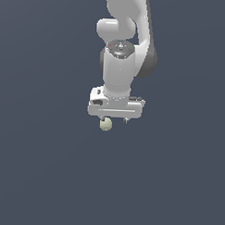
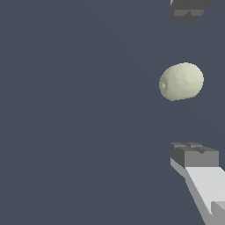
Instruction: Pick up the object and move it to a goal position.
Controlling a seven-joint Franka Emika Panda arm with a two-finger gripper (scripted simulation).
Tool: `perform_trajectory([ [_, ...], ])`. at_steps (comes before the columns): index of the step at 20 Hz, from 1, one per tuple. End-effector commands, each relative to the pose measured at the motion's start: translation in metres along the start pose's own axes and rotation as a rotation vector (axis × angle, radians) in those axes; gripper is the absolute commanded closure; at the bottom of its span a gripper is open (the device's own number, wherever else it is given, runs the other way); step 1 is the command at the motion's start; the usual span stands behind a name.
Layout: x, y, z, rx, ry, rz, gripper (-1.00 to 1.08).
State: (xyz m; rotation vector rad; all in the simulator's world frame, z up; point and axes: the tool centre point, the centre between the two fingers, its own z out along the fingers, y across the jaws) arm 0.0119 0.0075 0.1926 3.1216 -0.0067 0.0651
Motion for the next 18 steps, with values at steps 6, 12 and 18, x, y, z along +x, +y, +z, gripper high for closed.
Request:
perform_trajectory([
  [6, -0.001, 0.009, -0.003, 0.009, -0.001, 0.015, -0.92],
  [12, -0.002, 0.018, -0.007, 0.018, -0.001, 0.031, -0.92],
  [18, -0.007, 0.019, 0.002, 0.017, -0.004, 0.018, -0.92],
])
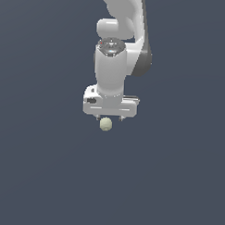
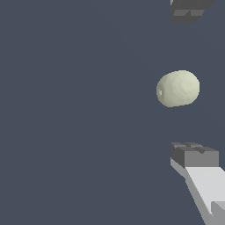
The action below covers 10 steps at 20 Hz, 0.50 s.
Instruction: Pick up the object and move it to a goal position.
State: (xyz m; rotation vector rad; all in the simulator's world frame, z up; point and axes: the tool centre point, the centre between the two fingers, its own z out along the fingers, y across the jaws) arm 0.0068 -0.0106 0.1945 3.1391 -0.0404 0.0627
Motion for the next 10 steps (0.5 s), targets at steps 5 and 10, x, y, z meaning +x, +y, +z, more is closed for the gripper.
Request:
perform_trajectory([
  [5, -0.015, 0.007, 0.024, 0.0, -0.009, -0.035, -0.92],
  [10, -0.039, 0.015, 0.055, 0.001, -0.021, -0.085, -0.92],
])
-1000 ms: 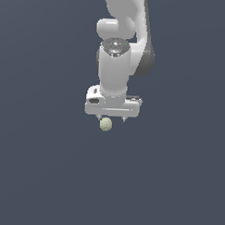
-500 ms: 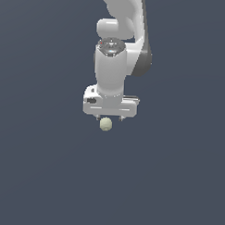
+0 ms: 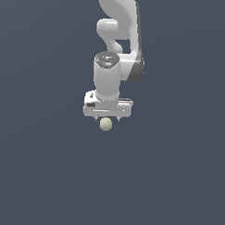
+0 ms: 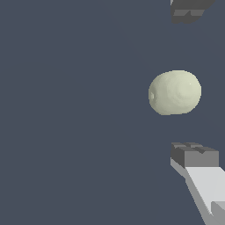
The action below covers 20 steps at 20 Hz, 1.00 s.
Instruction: Pick up the object and move it to a goal position.
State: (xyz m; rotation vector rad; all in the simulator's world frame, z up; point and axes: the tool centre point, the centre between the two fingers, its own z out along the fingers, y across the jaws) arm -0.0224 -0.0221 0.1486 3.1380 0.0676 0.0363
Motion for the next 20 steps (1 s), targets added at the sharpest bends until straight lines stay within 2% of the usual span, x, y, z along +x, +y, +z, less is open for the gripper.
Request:
perform_trajectory([
  [1, -0.014, 0.004, 0.017, 0.001, -0.007, -0.027, -0.92],
  [10, -0.047, 0.01, 0.052, 0.004, -0.021, -0.089, -0.92],
  [20, -0.05, 0.011, 0.063, 0.004, -0.023, -0.093, -0.92],
])
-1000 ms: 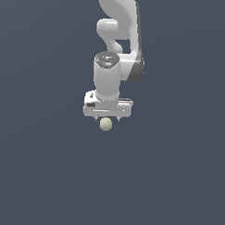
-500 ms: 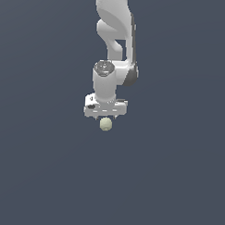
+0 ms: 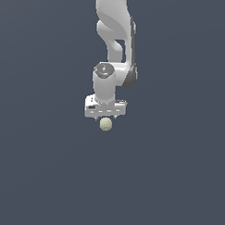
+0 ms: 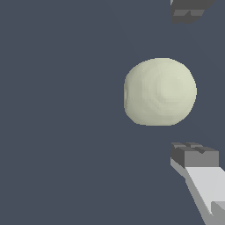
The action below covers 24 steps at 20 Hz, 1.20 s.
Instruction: Pick up the object and move it to a goal position.
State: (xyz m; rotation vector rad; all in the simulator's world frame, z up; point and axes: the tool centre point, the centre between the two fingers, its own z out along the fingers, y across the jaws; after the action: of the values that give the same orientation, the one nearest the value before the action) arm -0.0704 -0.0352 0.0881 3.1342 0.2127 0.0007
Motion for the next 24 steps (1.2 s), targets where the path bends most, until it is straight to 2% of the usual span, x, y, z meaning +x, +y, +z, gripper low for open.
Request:
perform_trajectory([
  [1, -0.001, 0.0, 0.007, 0.0, -0.001, -0.001, -0.92],
  [7, -0.002, 0.0, 0.036, 0.0, -0.001, -0.002, -0.92],
  [13, -0.002, 0.0, 0.046, 0.0, 0.0, -0.003, -0.92],
  [14, -0.002, 0.0, 0.046, 0.0, 0.0, -0.003, 1.08],
  [24, -0.002, 0.0, 0.046, 0.0, 0.0, -0.003, 1.08],
])
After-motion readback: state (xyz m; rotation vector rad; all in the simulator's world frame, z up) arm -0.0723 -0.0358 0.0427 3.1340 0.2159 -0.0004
